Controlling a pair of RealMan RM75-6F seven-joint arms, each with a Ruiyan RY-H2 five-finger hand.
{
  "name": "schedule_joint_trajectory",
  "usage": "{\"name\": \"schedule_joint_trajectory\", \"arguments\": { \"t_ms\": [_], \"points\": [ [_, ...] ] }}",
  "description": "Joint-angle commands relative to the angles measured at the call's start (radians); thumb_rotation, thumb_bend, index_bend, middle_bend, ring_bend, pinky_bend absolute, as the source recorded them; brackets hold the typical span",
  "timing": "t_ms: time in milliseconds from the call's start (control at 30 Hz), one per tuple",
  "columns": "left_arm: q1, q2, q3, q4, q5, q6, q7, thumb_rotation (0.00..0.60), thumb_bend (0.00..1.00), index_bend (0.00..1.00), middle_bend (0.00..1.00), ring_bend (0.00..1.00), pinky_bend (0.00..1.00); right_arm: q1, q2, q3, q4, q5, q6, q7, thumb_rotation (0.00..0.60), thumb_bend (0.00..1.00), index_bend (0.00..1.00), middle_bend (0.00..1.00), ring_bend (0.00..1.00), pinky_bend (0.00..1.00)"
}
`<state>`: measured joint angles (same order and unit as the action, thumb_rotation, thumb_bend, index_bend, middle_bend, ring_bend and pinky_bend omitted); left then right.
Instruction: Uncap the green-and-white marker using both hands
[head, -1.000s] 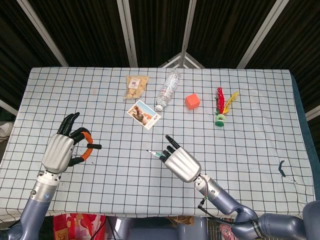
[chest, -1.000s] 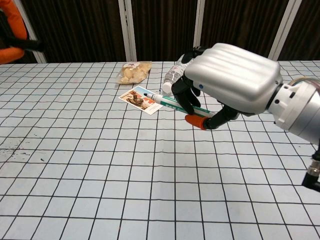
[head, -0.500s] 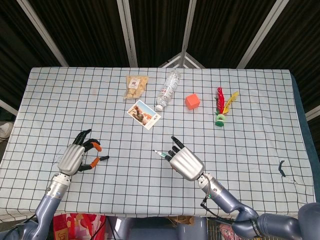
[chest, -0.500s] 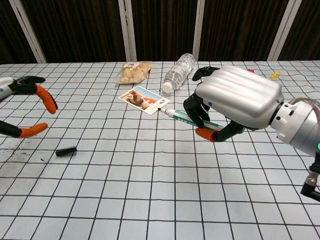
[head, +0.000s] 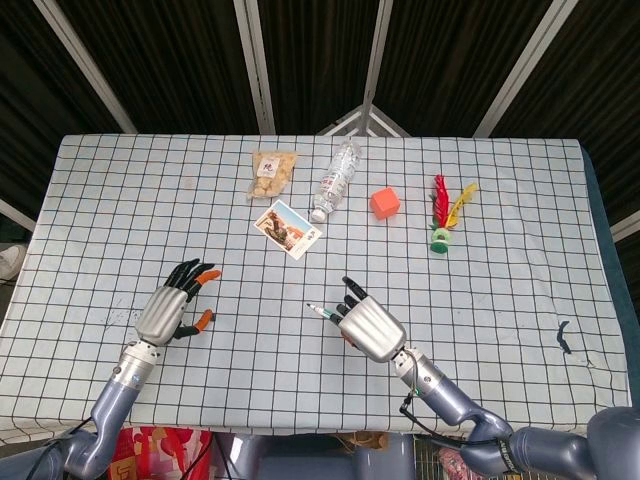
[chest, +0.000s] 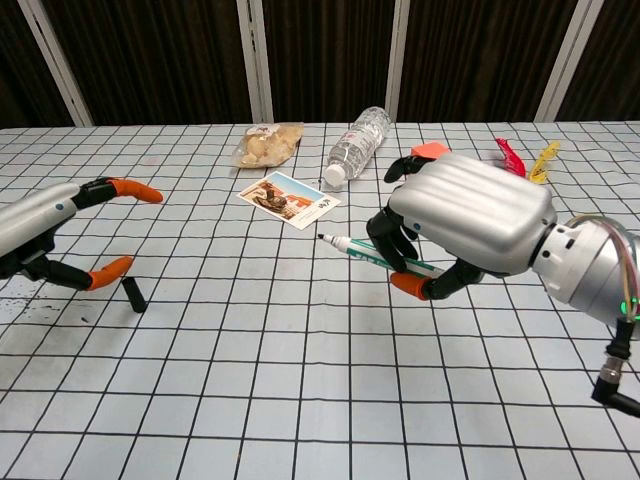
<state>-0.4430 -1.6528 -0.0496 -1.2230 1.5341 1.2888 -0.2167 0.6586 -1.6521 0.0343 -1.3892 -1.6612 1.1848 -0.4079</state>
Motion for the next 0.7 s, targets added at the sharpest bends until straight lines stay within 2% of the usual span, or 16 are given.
{"name": "schedule_joint_trajectory", "arguments": {
  "t_ms": [33, 267, 333, 467, 600, 700],
  "points": [
    [0.015, 0.039, -0.008, -0.046, 0.015, 0.047, -0.005, 0.6, 0.56, 0.15, 0.06, 0.0, 0.0, -0.001, -0.018, -0.006, 0.023, 0.004, -0.01, 0.013, 0.6, 0.66, 0.6, 0.69, 0.51, 0.19],
    [0.045, 0.125, -0.014, -0.135, 0.024, 0.107, 0.006, 0.6, 0.56, 0.14, 0.06, 0.0, 0.0, -0.003, -0.052, -0.011, 0.069, 0.005, -0.015, 0.047, 0.6, 0.66, 0.6, 0.69, 0.51, 0.19],
    [0.054, 0.149, -0.013, -0.16, 0.027, 0.12, 0.012, 0.6, 0.56, 0.14, 0.06, 0.0, 0.0, -0.004, -0.061, -0.009, 0.081, 0.01, -0.019, 0.044, 0.6, 0.61, 0.6, 0.68, 0.51, 0.19],
    [0.064, 0.187, -0.011, -0.2, 0.026, 0.126, 0.034, 0.6, 0.56, 0.14, 0.07, 0.0, 0.0, -0.01, -0.076, -0.002, 0.098, 0.032, -0.03, 0.018, 0.6, 0.45, 0.59, 0.58, 0.49, 0.19],
    [0.071, 0.216, -0.013, -0.234, 0.025, 0.131, 0.049, 0.6, 0.56, 0.14, 0.07, 0.0, 0.0, -0.019, -0.09, 0.007, 0.104, 0.058, -0.036, -0.005, 0.6, 0.35, 0.53, 0.52, 0.48, 0.19],
    [0.076, 0.233, -0.015, -0.26, 0.027, 0.139, 0.058, 0.6, 0.56, 0.14, 0.06, 0.0, 0.0, -0.028, -0.098, 0.017, 0.102, 0.081, -0.037, -0.019, 0.6, 0.27, 0.37, 0.44, 0.46, 0.19]
  ]
}}
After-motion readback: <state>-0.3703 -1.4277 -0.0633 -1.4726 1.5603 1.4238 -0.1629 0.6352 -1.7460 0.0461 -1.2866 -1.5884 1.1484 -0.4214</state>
